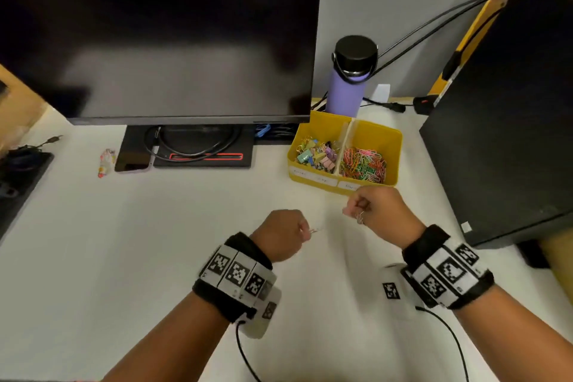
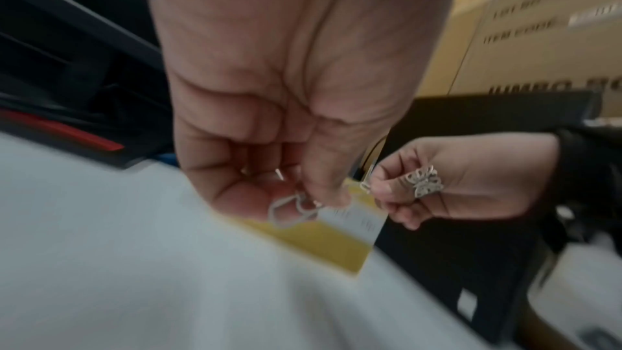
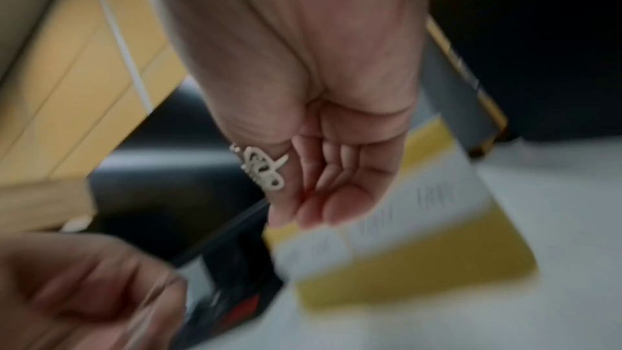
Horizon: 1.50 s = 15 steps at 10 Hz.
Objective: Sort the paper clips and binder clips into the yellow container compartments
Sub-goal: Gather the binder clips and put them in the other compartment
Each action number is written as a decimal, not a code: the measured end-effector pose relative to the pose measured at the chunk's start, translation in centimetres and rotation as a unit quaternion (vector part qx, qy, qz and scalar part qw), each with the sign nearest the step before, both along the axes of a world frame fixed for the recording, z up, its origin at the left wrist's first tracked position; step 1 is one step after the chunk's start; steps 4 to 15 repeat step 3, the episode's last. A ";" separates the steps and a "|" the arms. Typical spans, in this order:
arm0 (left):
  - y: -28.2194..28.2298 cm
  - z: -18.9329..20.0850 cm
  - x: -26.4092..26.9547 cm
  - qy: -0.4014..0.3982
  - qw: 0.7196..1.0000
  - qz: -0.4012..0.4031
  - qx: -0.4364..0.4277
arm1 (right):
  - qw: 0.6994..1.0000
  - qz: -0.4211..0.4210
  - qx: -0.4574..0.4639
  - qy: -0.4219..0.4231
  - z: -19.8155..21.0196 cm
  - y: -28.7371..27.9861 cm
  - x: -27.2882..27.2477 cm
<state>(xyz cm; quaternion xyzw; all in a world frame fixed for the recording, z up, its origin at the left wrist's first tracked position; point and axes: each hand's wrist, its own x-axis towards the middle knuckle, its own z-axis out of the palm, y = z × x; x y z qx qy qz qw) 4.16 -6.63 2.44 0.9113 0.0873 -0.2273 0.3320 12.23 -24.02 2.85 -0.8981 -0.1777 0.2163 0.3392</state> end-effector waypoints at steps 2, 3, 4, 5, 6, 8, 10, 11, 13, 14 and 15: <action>-5.6 4.8 11.2 -0.143 0.983 0.106 -0.039 | 0.974 -0.171 0.018 -0.148 2.5 -1.4 6.9; -6.8 3.8 13.8 -0.114 0.989 0.090 0.003 | 0.984 -0.130 -0.060 -0.108 1.2 -1.4 7.7; -6.8 3.8 13.8 -0.114 0.989 0.090 0.003 | 0.984 -0.130 -0.060 -0.108 1.2 -1.4 7.7; -6.8 3.8 13.8 -0.114 0.989 0.090 0.003 | 0.984 -0.130 -0.060 -0.108 1.2 -1.4 7.7; -6.8 3.8 13.8 -0.114 0.989 0.090 0.003 | 0.984 -0.130 -0.060 -0.108 1.2 -1.4 7.7; -6.8 3.8 13.8 -0.114 0.989 0.090 0.003 | 0.984 -0.130 -0.060 -0.108 1.2 -1.4 7.7; -6.8 3.8 13.8 -0.114 0.989 0.090 0.003 | 0.984 -0.130 -0.060 -0.108 1.2 -1.4 7.7; -6.8 3.8 13.8 -0.114 0.989 0.090 0.003 | 0.984 -0.130 -0.060 -0.108 1.2 -1.4 7.7; -6.8 3.8 13.8 -0.114 0.989 0.090 0.003 | 0.984 -0.130 -0.060 -0.108 1.2 -1.4 7.7; -6.8 3.8 13.8 -0.114 0.989 0.090 0.003 | 0.984 -0.130 -0.060 -0.108 1.2 -1.4 7.7; -6.8 3.8 13.8 -0.114 0.989 0.090 0.003 | 0.984 -0.130 -0.060 -0.108 1.2 -1.4 7.7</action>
